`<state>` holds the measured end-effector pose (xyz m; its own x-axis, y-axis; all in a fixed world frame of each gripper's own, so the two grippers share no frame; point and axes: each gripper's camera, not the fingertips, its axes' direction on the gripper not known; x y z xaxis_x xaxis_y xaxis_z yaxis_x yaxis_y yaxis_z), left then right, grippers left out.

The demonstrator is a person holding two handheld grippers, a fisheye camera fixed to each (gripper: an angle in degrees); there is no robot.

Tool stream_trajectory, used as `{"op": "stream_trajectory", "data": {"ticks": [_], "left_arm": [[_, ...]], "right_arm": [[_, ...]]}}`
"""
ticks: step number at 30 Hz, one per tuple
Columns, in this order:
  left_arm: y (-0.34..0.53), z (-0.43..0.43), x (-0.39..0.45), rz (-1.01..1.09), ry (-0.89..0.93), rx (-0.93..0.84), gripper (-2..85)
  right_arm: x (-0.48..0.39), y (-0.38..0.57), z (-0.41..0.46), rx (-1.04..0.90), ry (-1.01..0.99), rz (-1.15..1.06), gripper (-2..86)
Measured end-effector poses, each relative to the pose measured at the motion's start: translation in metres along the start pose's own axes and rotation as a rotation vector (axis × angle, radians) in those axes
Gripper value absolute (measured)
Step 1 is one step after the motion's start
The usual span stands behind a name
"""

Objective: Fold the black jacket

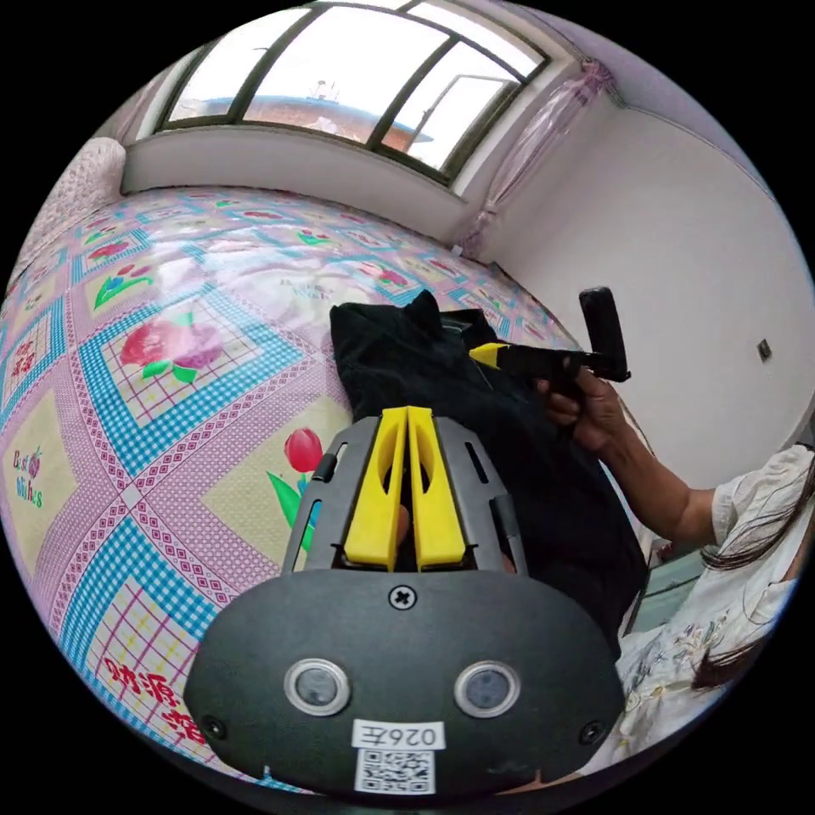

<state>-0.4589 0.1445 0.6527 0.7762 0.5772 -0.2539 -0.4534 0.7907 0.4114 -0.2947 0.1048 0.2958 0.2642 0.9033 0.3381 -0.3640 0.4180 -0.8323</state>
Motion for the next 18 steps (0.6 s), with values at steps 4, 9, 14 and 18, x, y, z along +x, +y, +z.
{"op": "stream_trajectory", "data": {"ticks": [4,9,14,18], "left_arm": [[0.007,-0.005,-0.012,-0.081,0.044,-0.009,-1.0],[0.052,-0.141,0.041,-0.016,-0.01,0.307,-1.0],[0.135,-0.26,0.112,0.125,-0.052,0.6,-1.0],[0.189,-0.258,0.135,0.088,0.159,0.504,-1.0]], "right_arm": [[-0.025,0.029,-0.019,-0.049,0.17,0.064,-0.9],[-0.156,0.092,-0.224,0.522,0.304,-0.061,-0.9],[-0.306,0.218,-0.349,0.744,0.588,-0.26,-1.0],[-0.311,0.251,-0.306,0.436,0.459,-0.15,-0.9]]}}
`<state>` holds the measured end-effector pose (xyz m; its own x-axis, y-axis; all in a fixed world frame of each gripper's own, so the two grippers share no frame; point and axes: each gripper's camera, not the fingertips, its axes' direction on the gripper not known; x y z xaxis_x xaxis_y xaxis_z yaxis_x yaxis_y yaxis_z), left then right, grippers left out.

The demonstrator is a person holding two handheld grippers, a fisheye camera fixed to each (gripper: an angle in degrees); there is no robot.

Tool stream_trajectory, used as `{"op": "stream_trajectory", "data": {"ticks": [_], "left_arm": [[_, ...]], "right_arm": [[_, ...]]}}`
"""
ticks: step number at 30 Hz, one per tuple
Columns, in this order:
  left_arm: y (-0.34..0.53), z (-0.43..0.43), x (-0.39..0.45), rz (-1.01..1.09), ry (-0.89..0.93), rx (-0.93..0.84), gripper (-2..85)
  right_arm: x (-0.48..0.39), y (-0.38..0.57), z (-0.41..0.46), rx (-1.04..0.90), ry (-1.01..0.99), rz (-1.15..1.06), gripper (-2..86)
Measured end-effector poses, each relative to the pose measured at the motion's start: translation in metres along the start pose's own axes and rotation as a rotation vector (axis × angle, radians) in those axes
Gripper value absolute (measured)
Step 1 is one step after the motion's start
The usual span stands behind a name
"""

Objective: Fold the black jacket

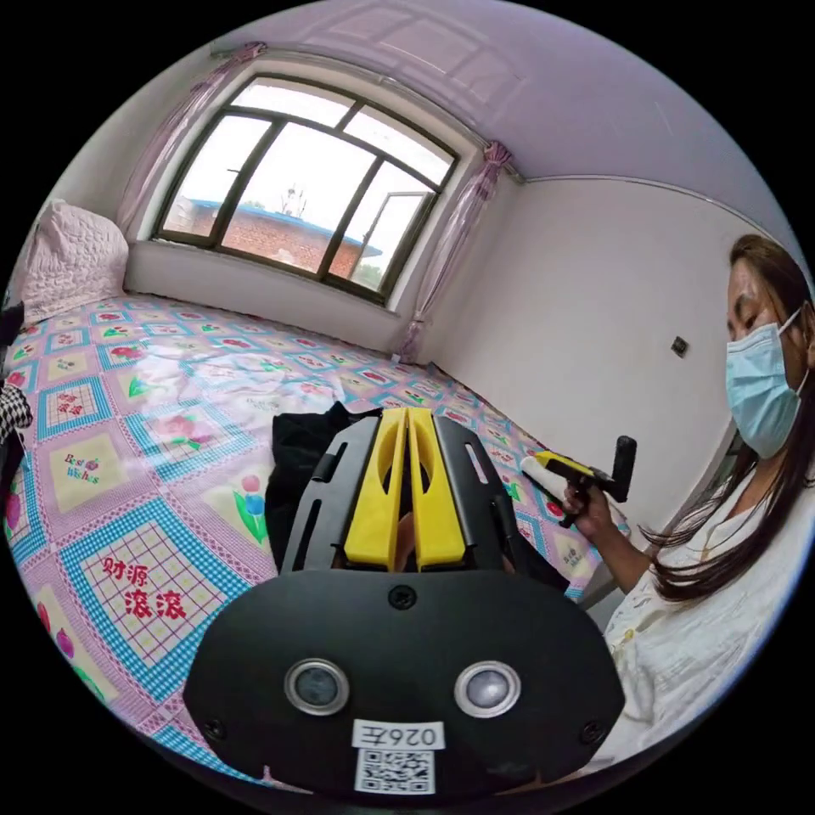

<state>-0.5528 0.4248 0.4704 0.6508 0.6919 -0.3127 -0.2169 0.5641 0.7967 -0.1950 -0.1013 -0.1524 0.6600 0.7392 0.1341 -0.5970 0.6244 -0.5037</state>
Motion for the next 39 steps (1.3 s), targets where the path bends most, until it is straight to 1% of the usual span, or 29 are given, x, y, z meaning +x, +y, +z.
{"op": "stream_trajectory", "data": {"ticks": [2,3,4,5,6,7,8,9,10,11,12,13,14,16,18,20,22,25,27,29,30,31,32,33,34,35,36,37,39], "left_arm": [[0.021,-0.004,0.011,-0.053,0.054,-0.008,-1.0],[0.032,-0.008,0.019,-0.074,0.064,0.017,-1.0],[0.038,-0.015,0.029,-0.081,0.074,0.044,-1.0],[0.038,-0.02,0.034,-0.076,0.084,0.055,-1.0],[0.035,-0.033,0.046,-0.052,0.11,0.077,-1.0],[0.029,-0.054,0.06,-0.01,0.126,0.12,-1.0],[0.026,-0.066,0.067,0.01,0.129,0.151,-1.0],[0.022,-0.094,0.081,0.042,0.139,0.233,-1.0],[0.019,-0.125,0.098,0.096,0.168,0.334,-1.0],[0.018,-0.141,0.107,0.131,0.183,0.387,-1.0],[0.018,-0.173,0.126,0.211,0.202,0.492,-1.0],[0.02,-0.204,0.145,0.3,0.217,0.592,-1.0],[0.021,-0.217,0.153,0.338,0.22,0.637,-1.0],[0.03,-0.258,0.182,0.455,0.232,0.814,-0.9],[0.032,-0.271,0.192,0.526,0.302,0.866,-0.9],[0.024,-0.269,0.194,0.591,0.381,0.806,-0.9],[0.009,-0.248,0.185,0.588,0.377,0.645,-0.7],[-0.003,-0.213,0.158,0.498,0.367,0.457,-0.2],[-0.004,-0.196,0.142,0.453,0.355,0.397,0.8],[-0.003,-0.174,0.126,0.396,0.255,0.318,6.5],[-0.001,-0.154,0.112,0.347,0.179,0.209,9.5],[0.004,-0.131,0.093,0.289,0.111,0.074,10.2],[0.008,-0.119,0.083,0.261,0.066,0.005,10.4],[0.021,-0.095,0.061,0.209,-0.033,-0.118,10.7],[0.039,-0.074,0.037,0.143,-0.132,-0.228,11.5],[0.049,-0.065,0.024,0.106,-0.18,-0.278,11.9],[0.071,-0.051,-0.002,0.028,-0.246,-0.345,15.8],[0.094,-0.041,-0.026,-0.056,-0.277,-0.395,19.3],[0.127,-0.029,-0.059,-0.183,-0.277,-0.455,22.3]], "right_arm": [[-0.021,0.039,0.039,-0.127,-0.159,0.062,-0.9],[-0.027,0.048,0.051,-0.172,-0.155,0.066,-0.9],[-0.035,0.065,0.08,-0.296,-0.105,0.075,-0.9],[-0.036,0.081,0.109,-0.479,-0.042,0.091,-0.9],[-0.033,0.087,0.117,-0.554,-0.032,0.12,-0.9],[-0.024,0.085,0.099,-0.518,-0.097,0.217,-0.9],[-0.017,0.074,0.06,-0.416,-0.195,0.27,-0.9],[-0.014,0.066,0.037,-0.355,-0.228,0.284,-0.9],[-0.012,0.049,-0.022,-0.197,-0.268,0.293,-0.9],[-0.013,0.031,-0.091,-0.01,-0.282,0.262,-0.8],[-0.016,0.023,-0.128,0.09,-0.272,0.239,-0.8],[-0.023,0.009,-0.201,0.281,-0.234,0.178,-0.6],[-0.032,-0.001,-0.266,0.45,-0.189,0.098,-0.3],[-0.047,-0.015,-0.343,0.593,-0.17,-0.023,-0.7],[-0.062,-0.027,-0.395,0.648,-0.151,-0.117,-0.9],[-0.079,-0.036,-0.43,0.687,-0.144,-0.205,-0.9],[-0.074,-0.039,-0.433,0.686,-0.242,-0.163,-0.9],[-0.046,-0.032,-0.408,0.665,-0.41,0.02,-0.9],[-0.028,-0.018,-0.386,0.703,-0.532,0.156,-0.9],[-0.014,-0.005,-0.348,0.656,-0.594,0.305,-0.9],[-0.012,-0.003,-0.337,0.629,-0.592,0.334,-0.9],[-0.007,0.0,-0.314,0.559,-0.574,0.393,-0.8],[-0.001,0.004,-0.29,0.471,-0.534,0.463,-0.7],[0.002,0.006,-0.278,0.424,-0.507,0.487,-0.6],[0.009,0.013,-0.252,0.317,-0.441,0.55,-0.3],[0.018,0.022,-0.229,0.22,-0.372,0.597,0.4],[0.022,0.027,-0.218,0.178,-0.339,0.614,0.8],[0.032,0.039,-0.199,0.102,-0.278,0.674,3.5],[0.044,0.058,-0.175,0.017,-0.187,0.743,6.7]]}}
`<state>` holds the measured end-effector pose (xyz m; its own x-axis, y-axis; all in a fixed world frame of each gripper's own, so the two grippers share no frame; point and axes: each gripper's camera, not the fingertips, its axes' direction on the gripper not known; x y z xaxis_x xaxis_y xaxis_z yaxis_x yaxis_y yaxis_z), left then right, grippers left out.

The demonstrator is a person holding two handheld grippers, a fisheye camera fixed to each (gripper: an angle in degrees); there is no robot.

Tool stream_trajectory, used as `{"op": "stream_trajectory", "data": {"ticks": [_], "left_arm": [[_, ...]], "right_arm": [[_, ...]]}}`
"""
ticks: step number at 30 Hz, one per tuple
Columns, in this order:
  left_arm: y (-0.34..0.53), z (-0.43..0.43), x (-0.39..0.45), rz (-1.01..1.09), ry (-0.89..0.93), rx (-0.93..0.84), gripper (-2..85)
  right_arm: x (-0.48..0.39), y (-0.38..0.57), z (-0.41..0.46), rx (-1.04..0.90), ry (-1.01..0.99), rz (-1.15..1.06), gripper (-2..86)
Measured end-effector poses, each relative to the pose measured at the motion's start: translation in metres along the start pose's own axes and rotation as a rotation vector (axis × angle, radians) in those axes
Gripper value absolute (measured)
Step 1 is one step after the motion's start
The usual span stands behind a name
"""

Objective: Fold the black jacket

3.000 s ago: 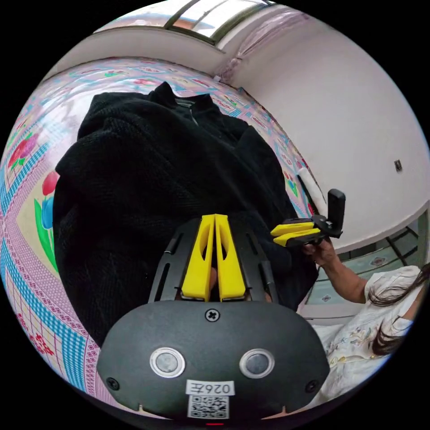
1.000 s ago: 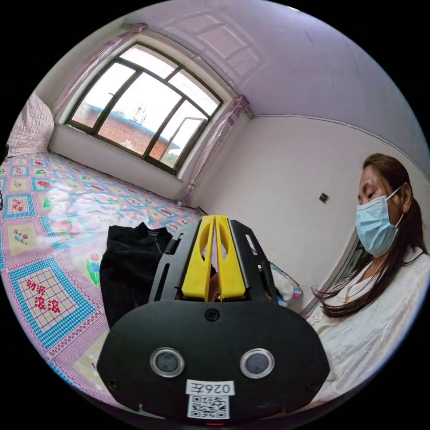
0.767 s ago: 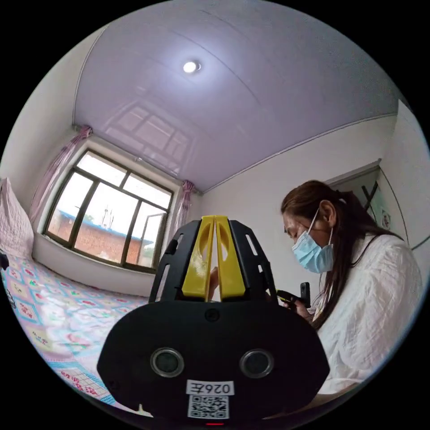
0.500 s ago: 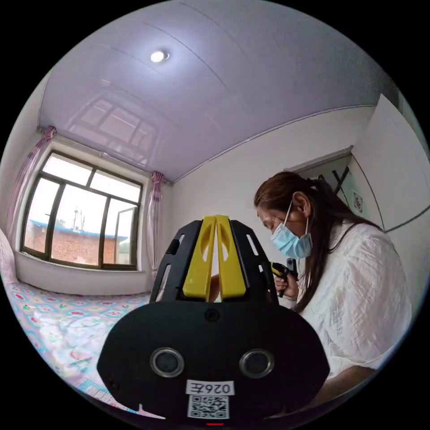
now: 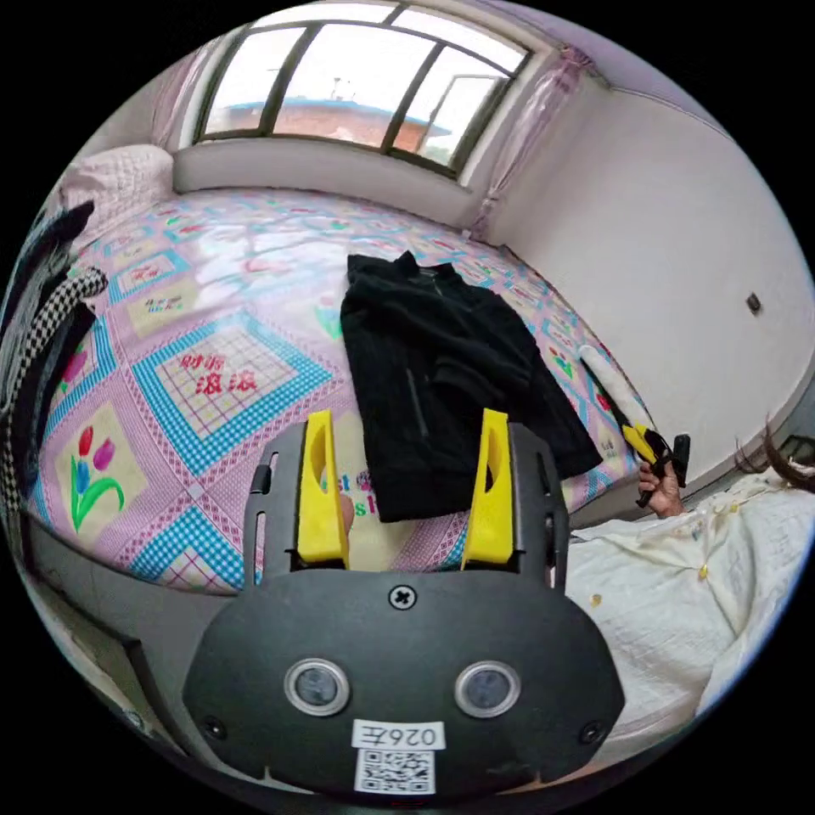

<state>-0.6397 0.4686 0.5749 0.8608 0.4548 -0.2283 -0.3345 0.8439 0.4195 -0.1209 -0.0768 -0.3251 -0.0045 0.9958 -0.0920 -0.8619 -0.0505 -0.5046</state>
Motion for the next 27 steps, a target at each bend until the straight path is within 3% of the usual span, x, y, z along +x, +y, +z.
{"op": "stream_trajectory", "data": {"ticks": [5,14,19,27], "left_arm": [[0.03,0.055,-0.045,-0.182,0.117,-0.112,20.7],[0.008,0.058,-0.07,-0.282,0.217,-0.021,13.9],[-0.034,0.051,-0.049,-0.198,0.248,0.136,14.2],[-0.203,0.131,0.03,0.107,0.278,0.121,15.0]], "right_arm": [[0.047,0.01,0.038,-0.077,0.218,0.117,8.1],[0.067,0.002,0.093,-0.055,0.238,0.135,5.5],[0.064,-0.007,0.141,-0.047,0.232,0.097,3.7],[0.061,-0.118,0.267,-0.097,0.252,-0.05,4.3]]}}
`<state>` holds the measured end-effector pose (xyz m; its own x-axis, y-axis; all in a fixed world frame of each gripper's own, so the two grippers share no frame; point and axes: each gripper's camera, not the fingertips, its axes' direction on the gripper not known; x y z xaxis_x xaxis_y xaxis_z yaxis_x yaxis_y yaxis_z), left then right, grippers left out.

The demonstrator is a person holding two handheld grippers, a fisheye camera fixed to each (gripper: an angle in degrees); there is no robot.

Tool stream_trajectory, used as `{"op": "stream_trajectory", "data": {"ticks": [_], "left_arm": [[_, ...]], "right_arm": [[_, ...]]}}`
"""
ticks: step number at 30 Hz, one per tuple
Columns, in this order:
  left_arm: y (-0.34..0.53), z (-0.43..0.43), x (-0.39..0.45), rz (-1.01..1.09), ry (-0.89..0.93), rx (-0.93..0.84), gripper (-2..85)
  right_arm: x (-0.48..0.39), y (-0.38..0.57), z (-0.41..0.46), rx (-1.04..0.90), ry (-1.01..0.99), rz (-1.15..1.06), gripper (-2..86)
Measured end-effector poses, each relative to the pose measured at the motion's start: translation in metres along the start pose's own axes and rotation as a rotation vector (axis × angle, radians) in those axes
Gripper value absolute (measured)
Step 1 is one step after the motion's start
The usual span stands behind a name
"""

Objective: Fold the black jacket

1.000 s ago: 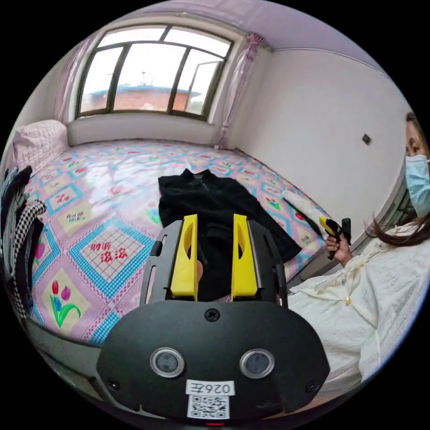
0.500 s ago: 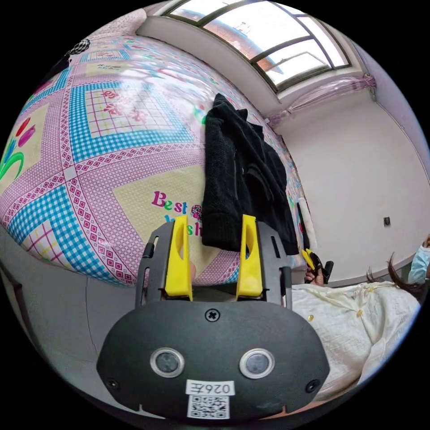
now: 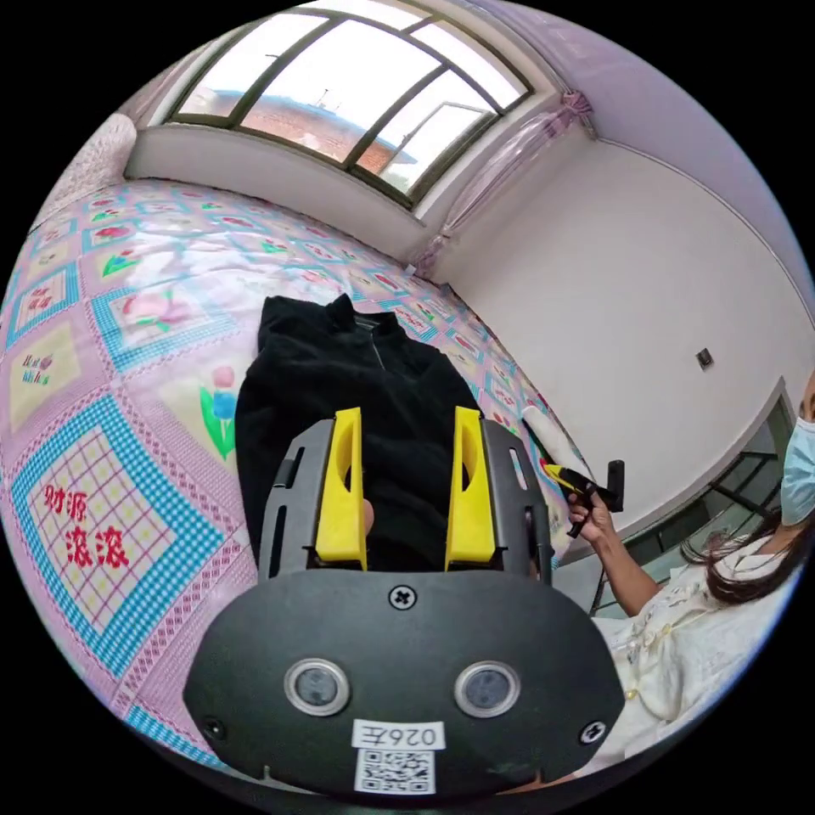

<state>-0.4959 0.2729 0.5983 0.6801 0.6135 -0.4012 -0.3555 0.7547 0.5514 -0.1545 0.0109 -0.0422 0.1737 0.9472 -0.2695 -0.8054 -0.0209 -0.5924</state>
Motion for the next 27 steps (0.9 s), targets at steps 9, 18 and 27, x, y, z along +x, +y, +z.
{"op": "stream_trajectory", "data": {"ticks": [9,18,27], "left_arm": [[-0.164,0.268,0.034,0.268,-0.005,-0.201,11.2],[-0.202,0.443,-0.014,0.199,-0.264,-0.361,3.5],[-0.21,0.414,-0.012,0.201,-0.171,-0.289,-0.9]], "right_arm": [[0.014,-0.203,0.212,-0.152,0.204,-0.072,7.6],[0.066,-0.272,0.401,-0.51,0.181,-0.094,1.8],[0.092,-0.236,0.344,-0.322,0.141,-0.031,8.6]]}}
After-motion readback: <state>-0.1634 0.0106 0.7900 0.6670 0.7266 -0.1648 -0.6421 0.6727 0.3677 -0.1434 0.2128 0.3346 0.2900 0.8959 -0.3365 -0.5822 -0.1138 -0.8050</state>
